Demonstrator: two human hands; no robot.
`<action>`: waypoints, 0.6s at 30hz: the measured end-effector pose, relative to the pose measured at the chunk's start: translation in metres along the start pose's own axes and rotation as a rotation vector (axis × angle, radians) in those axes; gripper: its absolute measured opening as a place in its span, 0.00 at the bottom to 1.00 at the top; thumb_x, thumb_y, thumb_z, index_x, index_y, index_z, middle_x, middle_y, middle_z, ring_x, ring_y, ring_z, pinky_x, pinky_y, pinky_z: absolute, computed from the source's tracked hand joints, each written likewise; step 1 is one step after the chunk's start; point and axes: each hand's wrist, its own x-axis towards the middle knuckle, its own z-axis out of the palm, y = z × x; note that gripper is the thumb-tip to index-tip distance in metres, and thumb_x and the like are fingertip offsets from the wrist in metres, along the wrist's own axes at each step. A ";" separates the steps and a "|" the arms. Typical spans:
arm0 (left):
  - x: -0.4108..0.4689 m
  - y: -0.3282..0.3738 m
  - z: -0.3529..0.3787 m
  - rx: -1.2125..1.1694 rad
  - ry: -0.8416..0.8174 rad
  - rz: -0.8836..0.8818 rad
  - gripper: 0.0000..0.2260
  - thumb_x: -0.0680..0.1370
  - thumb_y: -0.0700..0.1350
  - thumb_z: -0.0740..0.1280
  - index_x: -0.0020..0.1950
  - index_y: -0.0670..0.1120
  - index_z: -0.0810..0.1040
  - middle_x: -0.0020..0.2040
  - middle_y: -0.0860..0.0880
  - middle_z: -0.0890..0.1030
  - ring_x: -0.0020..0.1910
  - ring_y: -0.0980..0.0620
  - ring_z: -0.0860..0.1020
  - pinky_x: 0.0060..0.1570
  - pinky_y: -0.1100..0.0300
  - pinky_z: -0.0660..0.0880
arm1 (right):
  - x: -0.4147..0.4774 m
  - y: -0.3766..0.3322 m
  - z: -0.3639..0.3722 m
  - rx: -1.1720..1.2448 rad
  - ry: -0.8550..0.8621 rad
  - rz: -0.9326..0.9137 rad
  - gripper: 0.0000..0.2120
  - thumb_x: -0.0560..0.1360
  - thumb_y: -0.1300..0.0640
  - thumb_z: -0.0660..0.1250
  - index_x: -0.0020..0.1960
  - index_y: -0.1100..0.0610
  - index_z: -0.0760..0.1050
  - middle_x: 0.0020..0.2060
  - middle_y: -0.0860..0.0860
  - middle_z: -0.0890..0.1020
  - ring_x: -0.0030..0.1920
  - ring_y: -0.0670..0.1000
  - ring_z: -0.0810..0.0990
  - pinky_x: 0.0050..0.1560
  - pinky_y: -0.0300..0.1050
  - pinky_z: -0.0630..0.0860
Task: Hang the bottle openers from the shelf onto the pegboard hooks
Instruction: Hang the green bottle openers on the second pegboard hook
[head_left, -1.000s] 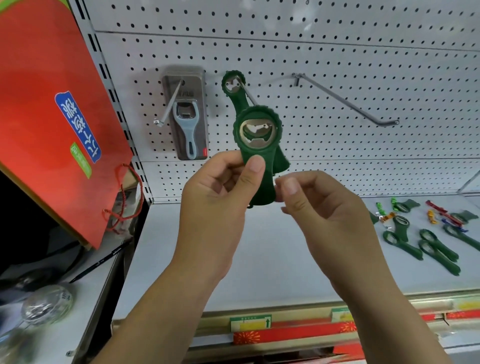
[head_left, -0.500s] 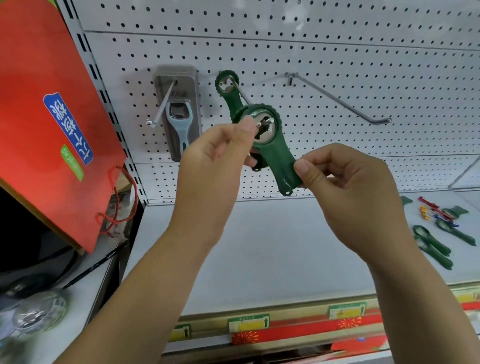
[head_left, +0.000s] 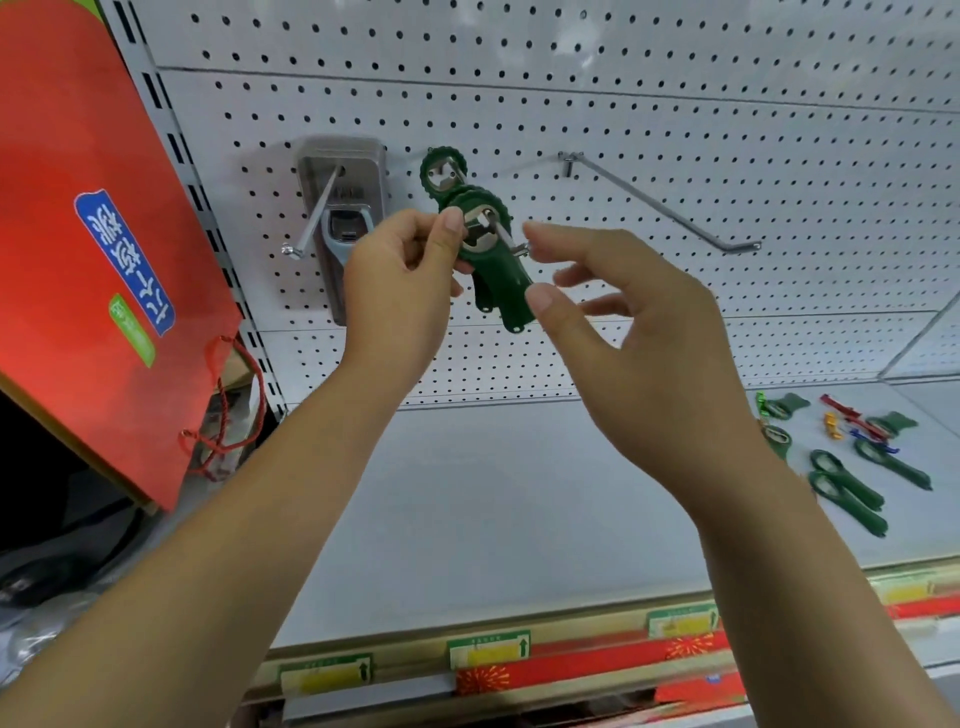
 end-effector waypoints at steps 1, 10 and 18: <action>0.005 -0.003 0.001 0.000 0.000 -0.006 0.12 0.83 0.51 0.64 0.50 0.44 0.82 0.39 0.50 0.84 0.32 0.59 0.79 0.36 0.64 0.75 | 0.001 -0.001 0.002 -0.001 -0.008 0.003 0.15 0.80 0.56 0.68 0.64 0.44 0.78 0.55 0.38 0.81 0.57 0.43 0.78 0.57 0.41 0.77; 0.009 -0.013 0.002 0.025 0.063 0.050 0.08 0.82 0.49 0.65 0.54 0.46 0.79 0.45 0.50 0.83 0.42 0.55 0.81 0.43 0.65 0.78 | -0.007 0.009 0.001 -0.023 -0.026 0.012 0.14 0.80 0.51 0.68 0.65 0.44 0.77 0.56 0.36 0.81 0.58 0.37 0.77 0.59 0.37 0.75; -0.057 -0.083 -0.005 0.549 -0.046 0.300 0.11 0.83 0.46 0.64 0.62 0.42 0.78 0.57 0.45 0.81 0.58 0.49 0.77 0.59 0.68 0.68 | -0.043 0.090 0.002 -0.402 -0.053 0.026 0.17 0.80 0.50 0.67 0.67 0.52 0.77 0.60 0.46 0.81 0.63 0.50 0.76 0.62 0.51 0.75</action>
